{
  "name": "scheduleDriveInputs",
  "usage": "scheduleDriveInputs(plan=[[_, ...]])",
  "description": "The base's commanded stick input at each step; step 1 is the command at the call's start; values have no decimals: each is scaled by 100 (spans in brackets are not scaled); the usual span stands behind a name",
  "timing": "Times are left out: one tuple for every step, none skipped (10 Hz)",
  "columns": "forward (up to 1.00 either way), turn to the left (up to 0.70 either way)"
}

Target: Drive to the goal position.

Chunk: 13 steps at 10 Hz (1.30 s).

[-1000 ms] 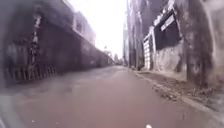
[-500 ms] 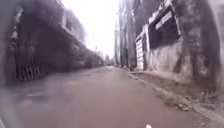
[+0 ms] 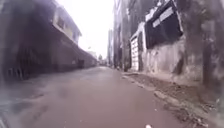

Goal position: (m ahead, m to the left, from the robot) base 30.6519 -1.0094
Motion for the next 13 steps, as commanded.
scheduleDriveInputs(plan=[[100, 0], [100, 0], [100, 0], [100, 0], [100, 0], [100, 0], [100, 0], [100, 0], [100, 0], [100, 0], [100, 0], [100, 16], [100, 0]])
